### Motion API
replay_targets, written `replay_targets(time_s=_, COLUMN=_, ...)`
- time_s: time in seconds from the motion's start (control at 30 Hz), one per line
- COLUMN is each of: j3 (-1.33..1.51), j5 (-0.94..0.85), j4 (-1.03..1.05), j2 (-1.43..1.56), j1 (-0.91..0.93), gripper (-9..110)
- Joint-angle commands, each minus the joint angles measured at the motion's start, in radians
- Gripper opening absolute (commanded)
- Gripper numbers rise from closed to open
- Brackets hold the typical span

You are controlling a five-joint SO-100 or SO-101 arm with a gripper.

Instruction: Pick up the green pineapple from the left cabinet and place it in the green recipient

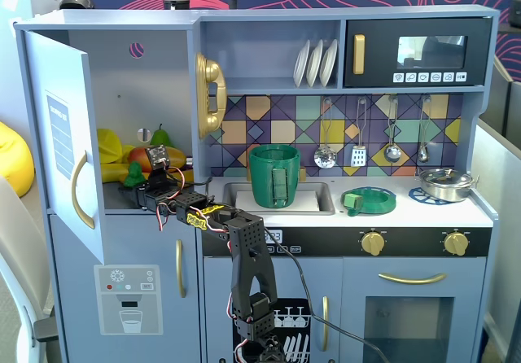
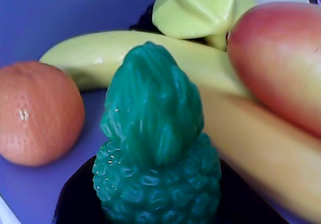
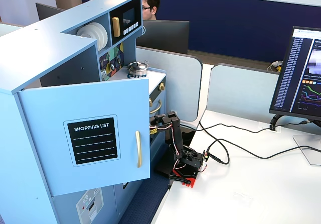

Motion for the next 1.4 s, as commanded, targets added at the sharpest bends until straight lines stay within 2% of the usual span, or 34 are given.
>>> replay_targets(time_s=0.0, j3=0.028, j5=-0.023, j4=0.052, j2=0.189, j1=0.029, gripper=0)
replay_targets(time_s=0.1, j3=0.158, j5=-0.144, j4=0.175, j2=0.388, j1=0.021, gripper=0)
replay_targets(time_s=0.17, j3=0.267, j5=-0.295, j4=0.308, j2=0.566, j1=0.006, gripper=0)
replay_targets(time_s=0.27, j3=0.373, j5=-0.394, j4=0.546, j2=0.830, j1=-0.040, gripper=0)
replay_targets(time_s=0.43, j3=0.437, j5=-0.390, j4=0.723, j2=1.091, j1=-0.055, gripper=0)
replay_targets(time_s=0.6, j3=0.400, j5=-0.368, j4=0.879, j2=1.206, j1=0.104, gripper=0)
replay_targets(time_s=0.77, j3=0.293, j5=-0.270, j4=0.920, j2=1.178, j1=0.377, gripper=0)
replay_targets(time_s=0.97, j3=0.072, j5=-0.202, j4=0.899, j2=0.960, j1=0.653, gripper=0)
replay_targets(time_s=1.37, j3=-0.396, j5=-0.161, j4=0.765, j2=0.445, j1=0.790, gripper=0)
